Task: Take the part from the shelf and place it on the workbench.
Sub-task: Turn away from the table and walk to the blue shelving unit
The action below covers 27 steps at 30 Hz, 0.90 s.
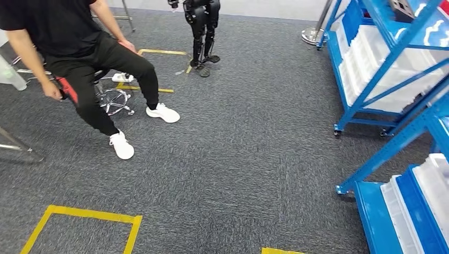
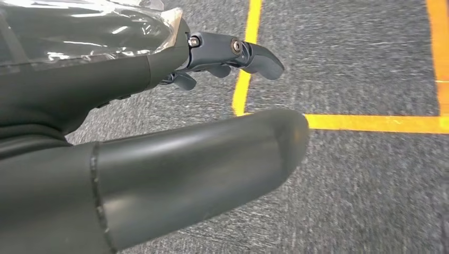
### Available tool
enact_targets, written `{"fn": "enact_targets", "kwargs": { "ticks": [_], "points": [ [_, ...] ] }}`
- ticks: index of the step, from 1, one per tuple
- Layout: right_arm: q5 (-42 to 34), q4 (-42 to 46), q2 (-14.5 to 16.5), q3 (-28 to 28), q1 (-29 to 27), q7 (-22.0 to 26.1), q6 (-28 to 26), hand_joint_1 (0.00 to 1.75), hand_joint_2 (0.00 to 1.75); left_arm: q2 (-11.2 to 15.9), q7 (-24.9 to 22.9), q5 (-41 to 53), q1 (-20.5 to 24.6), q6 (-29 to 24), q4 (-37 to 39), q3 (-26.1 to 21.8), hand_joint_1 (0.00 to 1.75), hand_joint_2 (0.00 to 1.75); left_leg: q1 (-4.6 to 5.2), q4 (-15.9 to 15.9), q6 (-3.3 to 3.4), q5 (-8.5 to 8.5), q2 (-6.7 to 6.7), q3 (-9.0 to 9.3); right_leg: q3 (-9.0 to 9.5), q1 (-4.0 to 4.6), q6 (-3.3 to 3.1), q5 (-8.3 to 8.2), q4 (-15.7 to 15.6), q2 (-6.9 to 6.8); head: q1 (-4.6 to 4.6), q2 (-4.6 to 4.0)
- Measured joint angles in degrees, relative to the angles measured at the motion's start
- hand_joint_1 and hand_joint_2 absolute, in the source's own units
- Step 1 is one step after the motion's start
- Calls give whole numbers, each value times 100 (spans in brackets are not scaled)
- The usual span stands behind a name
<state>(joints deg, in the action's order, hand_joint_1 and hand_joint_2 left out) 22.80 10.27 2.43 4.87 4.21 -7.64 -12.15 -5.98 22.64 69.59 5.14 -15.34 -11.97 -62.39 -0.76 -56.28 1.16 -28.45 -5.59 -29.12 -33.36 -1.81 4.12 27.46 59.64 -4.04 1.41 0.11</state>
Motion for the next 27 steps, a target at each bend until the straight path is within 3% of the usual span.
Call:
{"fn": "enact_targets", "kwargs": {
  "ticks": [1, 2, 4, 6, 8, 9, 10, 11, 12, 14, 15, 17, 19, 21, 23, 25, 26, 27],
  "points": [
    [0, 0, 7, -5, 7, 4, 2, 0, 0, 5, 0, 0, 3, -1, -1, 0, 0, 0, 18, -10, -42, -30, -57, 29, 97, 9, -43, -59, -160, -95, -9, 0],
    [0, 0, 11, -7, 11, 7, 3, 0, 0, 9, 0, 0, 10, -2, -1, 0, 0, 0, 29, -9, -80, -52, -119, 59, 97, 29, -107, -83, -182, -105, -20, 0],
    [0, -1, 5, -12, 6, 10, 4, 0, 0, 3, 1, 0, 38, -4, -1, 2, 0, 0, -4, -12, -149, -93, -175, 107, 83, 21, -222, -94, -186, 48, -40, 0],
    [1, -2, -1, -15, 5, 10, 3, 0, 0, 0, 1, 2, 52, -7, 0, 3, 0, 0, -49, -265, -200, -314, 100, 21, 89, -2, -319, -117, -199, 189, -49, 0],
    [2, -2, 2, -17, 9, 11, 4, 0, 0, -1, -3, 5, 34, -9, 3, 3, 0, 0, -63, -990, -199, -738, 457, -313, 78, 23, -389, -136, -201, 337, -61, 0],
    [2, -2, 5, -17, 7, 11, 4, 0, 0, -2, -5, 7, 20, -9, 4, 3, 0, 0, -60, -1393, -188, -910, 526, -518, 68, 49, -410, -141, -199, 421, -64, 0],
    [2, -3, 8, -17, 3, 11, 4, 0, 0, -2, -8, 7, 8, -10, 5, 2, 0, 0, -57, -1668, -173, -979, 555, -674, 64, 72, -418, -143, -198, 508, -66, 0],
    [2, -3, 9, -18, -4, 10, 4, 0, 0, -1, -10, 5, 1, -10, 6, 2, 0, 0, -55, -1735, -151, -918, 567, -738, 67, 90, -421, -143, -196, 596, -65, 0],
    [2, -4, 8, -19, -10, 10, 4, 0, 0, -1, -12, 3, -1, -11, 6, 1, 0, 0, -53, -1563, -123, -739, 584, -689, 79, 102, -421, -143, -194, 684, -66, 0],
    [2, -4, 11, -20, -12, 10, 4, 0, 0, 4, -15, 1, -1, -14, 6, 1, 0, 0, -49, -813, -54, -268, 764, -385, 107, 115, -416, -144, -189, 847, -64, 0],
    [3, -4, 14, -20, -4, 10, 4, 0, 0, 7, -15, 2, -1, -15, 6, 1, 0, 0, -47, -473, -29, -117, 880, -245, 107, 126, -409, -145, -182, 919, -62, 0],
    [4, -4, 22, -20, 4, 11, 4, 0, 0, 12, -16, 5, 2, -17, 6, 1, 0, 0, -21, -184, -1, -44, 1008, -130, 67, 128, -362, -163, -179, 1038, -59, 0],
    [6, -5, 22, -20, -13, 11, 4, 0, 0, 9, -19, 3, 12, -18, 6, 2, 0, 0, 0, -114, 48, -8, 890, -110, -3, 116, -285, -192, -191, 1124, -58, 0],
    [8, -7, 17, -22, -28, 10, 4, 0, 0, 2, -18, 2, 21, -20, 6, 2, 0, 0, 2, 0, 126, 64, 749, -69, -134, 126, -262, -95, -14, 924, -49, 0],
    [10, -7, 16, -24, -15, 10, 4, 0, 0, 2, -17, 4, 16, -22, 6, 1, 0, 0, 13, 59, 165, 98, 584, -56, -444, 127, -296, 211, 607, 601, -36, 0],
    [12, -7, 18, -25, -7, 10, 4, 0, 0, 5, -17, 6, 9, -16, 6, 1, 0, 0, 25, 58, 170, 97, 409, -67, -776, 111, -283, 477, 1305, 493, -30, 0],
    [14, -7, 16, -26, -13, 10, 4, 0, 0, 4, -18, 7, 8, -13, 6, 1, 0, 0, 26, 56, 165, 93, 330, -70, -826, 99, -245, 504, 1438, 474, -30, 0],
    [16, -7, 12, -28, -20, 10, 4, 0, 0, 0, -19, 7, 8, -9, 6, 1, 0, 0, 22, 53, 155, 87, 258, -68, -736, 83, -189, 434, 1303, 446, -29, 0]
  ]
}}
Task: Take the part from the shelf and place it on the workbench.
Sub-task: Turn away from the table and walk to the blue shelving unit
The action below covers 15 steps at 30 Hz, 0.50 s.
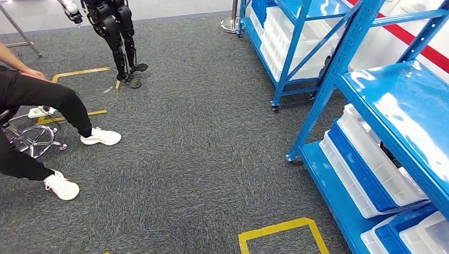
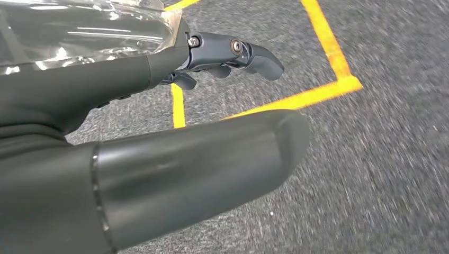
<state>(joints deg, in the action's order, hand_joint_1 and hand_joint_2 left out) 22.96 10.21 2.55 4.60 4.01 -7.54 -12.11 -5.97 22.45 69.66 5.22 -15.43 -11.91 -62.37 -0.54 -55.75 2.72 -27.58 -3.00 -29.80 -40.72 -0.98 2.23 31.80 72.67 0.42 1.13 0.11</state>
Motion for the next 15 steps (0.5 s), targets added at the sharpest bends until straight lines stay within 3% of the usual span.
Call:
{"fn": "enact_targets", "kwargs": {
  "ticks": [1, 3, 5, 7, 9, 11, 13, 14, 15],
  "points": [
    [2, 0, -5, -2, -6, 0, -1, 0, 0, -6, 0, 0, 0, 1, 0, 1, 0, 0, -4, -5, -16, -10, -68, 8, 205, -19, 61, -129, -347, -60, 0, 0],
    [4, 0, -7, -4, 1, 0, -1, 0, 0, -10, -1, 0, 0, 2, 1, 1, 0, 0, 11, -31, -82, -53, -188, 36, 691, -42, 125, -386, -1190, -346, 3, 0],
    [6, 0, 3, -7, 18, 0, -2, 0, 0, 1, -1, 1, 5, 1, 2, 1, 0, 0, 39, -54, -162, -105, -289, 75, 885, -31, 59, -481, -1530, -490, -8, 0],
    [6, -2, 3, -10, 20, -2, -2, 0, 0, 1, -2, 3, 25, 1, 2, 3, 0, 0, 28, -48, -223, -136, -390, 122, 858, -10, -37, -490, -1520, -360, -19, 0],
    [2, -4, -8, -16, 15, -8, -2, 0, 0, -3, -7, 14, 47, 0, 2, 7, 0, 0, -18, -172, -291, -266, -213, 103, 866, -32, -112, -501, -1533, -232, -23, 0],
    [-1, -4, -15, -20, 17, -16, -1, 0, 0, -8, -14, 34, 46, 1, 5, 9, 0, 0, -46, -705, -328, -613, 136, -133, 882, -47, -181, -522, -1540, -98, -31, 0],
    [4, -5, -13, -20, 21, -19, 0, 0, 0, -14, -25, 49, 27, 2, 10, 10, 0, 0, -47, -1464, -310, -955, 276, -517, 868, -10, -224, -537, -1536, 49, -32, 0],
    [9, -5, -13, -20, 17, -18, 0, 0, 0, -14, -32, 52, 17, 1, 11, 10, 0, 0, -47, -1682, -293, -985, 294, -649, 866, 7, -234, -541, -1534, 133, -33, 0],
    [12, -6, -14, -20, 12, -17, 0, 0, 0, -14, -41, 56, 11, 0, 13, 10, 0, 0, -47, -1695, -268, -894, 308, -686, 870, 19, -238, -544, -1533, 221, -32, 0]
  ]
}}
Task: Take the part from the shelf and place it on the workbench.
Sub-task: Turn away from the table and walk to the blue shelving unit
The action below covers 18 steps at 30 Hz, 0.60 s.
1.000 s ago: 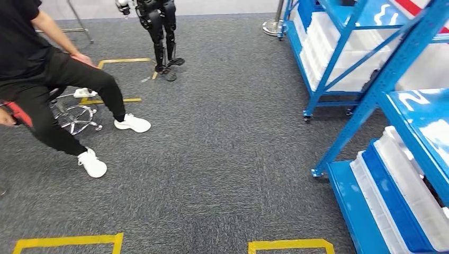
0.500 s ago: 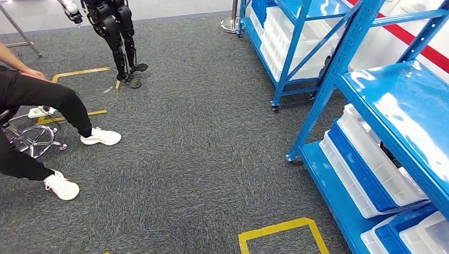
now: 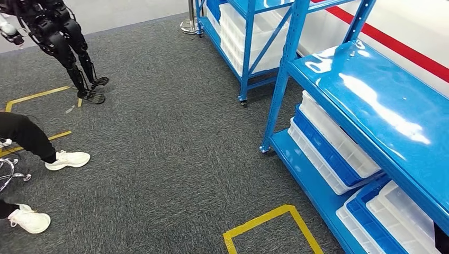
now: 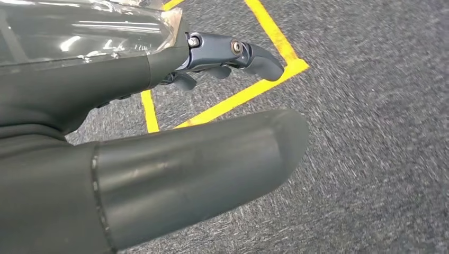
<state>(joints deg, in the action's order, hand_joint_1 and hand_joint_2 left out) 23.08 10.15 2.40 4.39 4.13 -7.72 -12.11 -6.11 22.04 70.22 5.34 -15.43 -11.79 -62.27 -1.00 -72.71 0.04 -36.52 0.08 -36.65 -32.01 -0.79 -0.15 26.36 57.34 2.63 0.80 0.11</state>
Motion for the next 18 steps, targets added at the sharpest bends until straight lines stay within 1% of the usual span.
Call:
{"fn": "enact_targets", "kwargs": {
  "ticks": [1, 2, 3, 4, 5, 6, 7, 8, 9, 10, 11, 12, 13, 14, 15, 16, 17, 18],
  "points": [
    [2, -1, -2, 0, -5, 0, 0, 0, 0, 1, -9, 4, -2, -2, 1, 0, 0, 0, 0, 210, 30, 195, 29, 69, 9, 6, 0, 0, 1, 85, 1, 0],
    [2, -1, -3, 0, -7, 0, 0, 0, 0, 1, -17, 8, -1, -4, 1, 0, 0, 0, 0, 561, 64, 435, 108, 211, 19, 7, 1, -1, 1, 165, 0, 0],
    [3, -1, -1, 0, -4, 0, 2, 0, 0, 5, -24, 13, 0, -7, 1, 1, 0, 0, 0, 941, 99, 632, 275, 368, 20, 19, 7, 1, 11, 237, 2, 0],
    [3, -1, 3, 0, 2, -1, 4, 0, 0, 8, -28, 20, 1, -9, 1, 3, 0, 0, 0, 1237, 118, 759, 410, 488, 10, 26, 20, -1, 18, 304, 3, 0],
    [3, -1, 8, 0, 5, -1, 6, 0, 0, 11, -32, 25, 2, -11, 1, 4, 0, 0, 8, 1411, 133, 814, 508, 558, -14, 26, 44, -9, 19, 371, 5, 0],
    [4, -1, 13, 0, 8, -2, 8, 0, 0, 15, -34, 29, 3, -13, 1, 7, 0, 0, 23, 1484, 146, 820, 541, 581, -42, 23, 78, -23, 18, 437, 6, 0],
    [4, -2, 15, 0, 1, -2, 8, 0, 0, 13, -38, 31, 6, -14, 1, 10, 0, 0, 34, 1510, 163, 831, 461, 590, -79, 16, 117, -43, 2, 497, 5, 0],
    [5, -4, 15, -1, -8, -2, 8, 0, 0, 10, -42, 31, 13, -15, 1, 16, 0, 0, 40, 1553, 193, 859, 383, 608, -115, 11, 146, -45, 22, 463, 4, 0],
    [5, -5, 13, -1, -12, -3, 8, 0, 0, 6, -43, 31, 17, -16, 1, 22, 0, 0, 41, 1608, 228, 890, 307, 628, -175, 20, 157, 1, 106, 334, 9, 0],
    [6, -7, 13, -1, -14, -4, 8, 0, 0, 3, -45, 30, 20, -16, 1, 27, 0, 0, 36, 1659, 260, 919, 221, 647, -285, 30, 154, 105, 289, 165, 15, 0],
    [7, -7, 13, -1, -8, -5, 8, 0, 0, 4, -45, 31, 19, -17, 1, 30, 0, 0, 39, 1688, 280, 933, 132, 657, -437, 28, 138, 267, 594, -23, 22, 0],
    [7, -7, 14, 0, -1, -6, 9, 0, 0, 5, -45, 31, 15, -17, 1, 31, 0, 0, 48, 1696, 294, 933, 43, 658, -630, 25, 130, 447, 965, -133, 28, 0],
    [7, -8, 15, -1, 3, -7, 9, 0, 0, 7, -46, 31, 12, -17, 1, 31, 0, 0, 55, 1695, 298, 931, -55, 654, -815, 11, 144, 597, 1339, -170, 29, 0],
    [7, -8, 14, -1, 3, -7, 9, 0, 0, 8, -48, 31, 11, -17, 1, 31, 0, 0, 59, 1693, 299, 928, -145, 649, -931, -1, 177, 680, 1592, -184, 30, 0],
    [7, -9, 12, -2, -5, -7, 9, 0, 0, 4, -51, 31, 11, -17, 1, 32, 0, 0, 60, 1691, 293, 924, -229, 647, -925, -17, 232, 667, 1621, -200, 29, 0],
    [7, -9, 7, -2, -13, -7, 9, 0, 0, -2, -54, 31, 12, -17, 1, 33, 0, 0, 57, 1688, 284, 918, -308, 649, -792, -33, 300, 573, 1411, -232, 31, 0],
    [7, -9, -1, -2, -19, -7, 9, 0, 0, -9, -58, 32, 13, -17, 1, 35, 0, 0, 53, 1681, 267, 907, -374, 656, -544, -51, 361, 428, 991, -311, 31, 0],
    [7, -9, -4, -2, -19, -7, 9, 0, 0, -14, -61, 32, 14, -17, 0, 36, 0, 0, 59, 1669, 241, 891, -435, 669, -297, -62, 391, 284, 550, -448, 33, 0]
  ]
}}
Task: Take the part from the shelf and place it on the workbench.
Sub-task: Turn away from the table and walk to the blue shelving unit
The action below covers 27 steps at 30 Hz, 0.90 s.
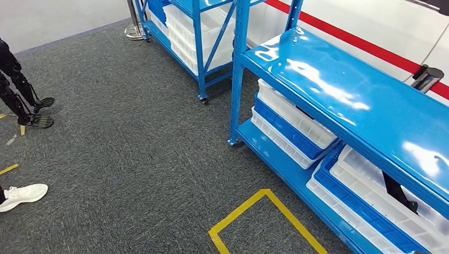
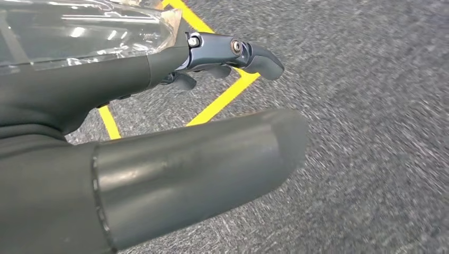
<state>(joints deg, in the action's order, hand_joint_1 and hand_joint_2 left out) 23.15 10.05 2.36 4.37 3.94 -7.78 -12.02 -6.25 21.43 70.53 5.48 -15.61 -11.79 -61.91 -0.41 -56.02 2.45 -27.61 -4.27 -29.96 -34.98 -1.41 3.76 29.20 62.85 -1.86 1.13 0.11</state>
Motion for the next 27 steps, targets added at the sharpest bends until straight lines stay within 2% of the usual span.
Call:
{"fn": "enact_targets", "kwargs": {
  "ticks": [1, 2, 3, 4, 5, 6, 7, 9, 10, 11, 12, 13, 14, 16, 17, 18, 20, 21, 23, 24, 25, 26, 27],
  "points": [
    [-1, 0, -1, 0, 7, 1, 0, 0, 0, -2, -3, 0, 1, 0, 0, 1, 0, 0, 14, -17, -36, -25, -58, 15, 196, 4, -5, -114, -336, -123, 2, 0],
    [-1, 0, 1, 0, 15, 1, 0, 0, 0, 1, -5, 0, 3, 0, -1, 2, 0, 0, 32, -31, -74, -51, -108, 34, 309, 9, -41, -181, -529, -206, -2, 0],
    [-2, 0, 4, -1, 19, 2, 0, 0, 0, 3, -8, 1, 10, 0, -1, 3, 0, 0, 44, -37, -108, -70, -160, 57, 320, 24, -94, -209, -572, -228, -5, 0],
    [-4, 0, 3, -1, 18, 3, 0, 0, 0, 2, -12, 3, 21, 0, -1, 4, 0, 0, 43, -34, -141, -85, -216, 79, 315, 38, -141, -224, -572, -172, -9, 0],
    [-5, 0, 1, -2, 16, 4, 0, 0, 0, 1, -15, 5, 31, 0, -1, 7, 0, 0, 27, -36, -176, -100, -240, 96, 316, 18, -190, -233, -577, -103, -11, 0],
    [-7, 0, -2, -3, 12, 5, 0, 0, 0, 1, -17, 8, 42, 0, -1, 9, 0, 0, 4, -88, -210, -156, -177, 93, 320, 2, -232, -244, -586, -44, -15, 0],
    [-9, 0, -5, -4, 10, 7, 0, 0, 0, 0, -19, 9, 47, 1, -1, 11, 0, 0, -15, -230, -242, -274, -50, 43, 335, -17, -277, -259, -595, 14, -21, 0],
    [-14, 0, -5, -4, 7, 11, 0, 0, 0, -1, -19, 13, 38, 2, 1, 18, 0, 0, -36, -907, -274, -683, 285, -252, 334, -26, -342, -286, -600, 130, -34, 0],
    [-16, 0, -3, -4, 4, 14, 0, 0, 0, -2, -20, 14, 28, 2, 2, 20, 0, 0, -38, -1334, -276, -881, 375, -458, 322, -13, -362, -294, -599, 196, -36, 0],
    [-17, 0, -1, -4, 0, 16, 0, 0, 0, -2, -21, 16, 18, 2, 3, 23, 0, 0, -38, -1676, -275, -994, 417, -631, 314, -2, -371, -298, -598, 272, -35, 0],
    [-17, -1, 1, -4, -8, 17, 0, 0, 0, -1, -24, 15, 11, 2, 3, 24, 0, 0, -38, -1814, -267, -980, 433, -716, 315, 7, -374, -301, -597, 352, -36, 0],
    [-17, -1, -1, -4, -16, 17, 0, 0, 0, -1, -25, 14, 8, 2, 3, 25, 0, 0, -39, -1712, -255, -843, 445, -686, 322, 10, -373, -302, -595, 431, -35, 0],
    [-17, -2, -1, -4, -21, 17, 0, 0, 0, 1, -26, 14, 8, 2, 3, 26, 0, 0, -44, -1396, -239, -622, 476, -550, 334, 10, -370, -303, -594, 510, -34, 0],
    [-17, -2, 4, -4, -15, 19, 0, 0, 0, 3, -27, 14, 8, 2, 3, 28, 0, 0, -70, -580, -214, -215, 747, -193, 334, 26, -351, -310, -578, 654, -33, 0],
    [-17, -2, 6, -4, -8, 19, 0, 0, 0, 5, -27, 15, 7, 2, 3, 28, 0, 0, -78, -309, -204, -114, 863, -78, 313, 37, -329, -319, -569, 719, -31, 0],
    [-17, -2, 7, -4, -4, 20, 0, 0, 0, 5, -28, 16, 6, 2, 3, 29, 0, 0, -72, -174, -191, -80, 947, -29, 280, 47, -295, -334, -565, 784, -29, 0],
    [-19, -3, 3, -5, -13, 21, 0, 0, 0, 0, -29, 16, 11, 2, 3, 32, 0, 0, -38, -132, -132, -60, 845, -29, 205, 52, -209, -373, -577, 909, -28, 0],
    [-19, -4, -2, -6, -22, 22, 0, 0, 0, -4, -29, 16, 18, 2, 3, 34, 0, 0, -31, -100, -83, -32, 772, -26, 161, 50, -179, -368, -550, 882, -29, 0],
    [-20, -7, -3, -7, -24, 22, 0, 0, 0, -8, -29, 15, 22, 1, 2, 36, 0, 0, -38, -23, 13, 27, 599, -24, -44, 73, -192, -182, -204, 615, -3, 0],
    [-20, -7, -1, -7, -18, 22, 0, 0, 0, -4, -29, 15, 18, 0, 1, 36, 0, 0, -33, -8, 40, 39, 507, -29, -214, 70, -221, -7, 148, 437, 9, 0],
    [-20, -7, 3, -7, -12, 22, 0, 0, 0, -1, -29, 15, 11, -1, 1, 34, 0, 0, -25, -5, 53, 43, 415, -39, -407, 75, -240, 178, 559, 328, 22, 0],
    [-20, -7, 2, -7, -12, 22, 0, 0, 0, 0, -30, 15, 6, 0, 1, 33, 0, 0, -17, -7, 53, 42, 325, -47, -561, 70, -235, 310, 910, 284, 22, 0],
    [-21, -7, 1, -7, -18, 22, 0, 0, 0, -1, -31, 15, 4, 0, 1, 33, 0, 0, -13, -8, 52, 41, 237, -52, -626, 63, -208, 367, 1096, 261, 22, 0]
  ]
}}
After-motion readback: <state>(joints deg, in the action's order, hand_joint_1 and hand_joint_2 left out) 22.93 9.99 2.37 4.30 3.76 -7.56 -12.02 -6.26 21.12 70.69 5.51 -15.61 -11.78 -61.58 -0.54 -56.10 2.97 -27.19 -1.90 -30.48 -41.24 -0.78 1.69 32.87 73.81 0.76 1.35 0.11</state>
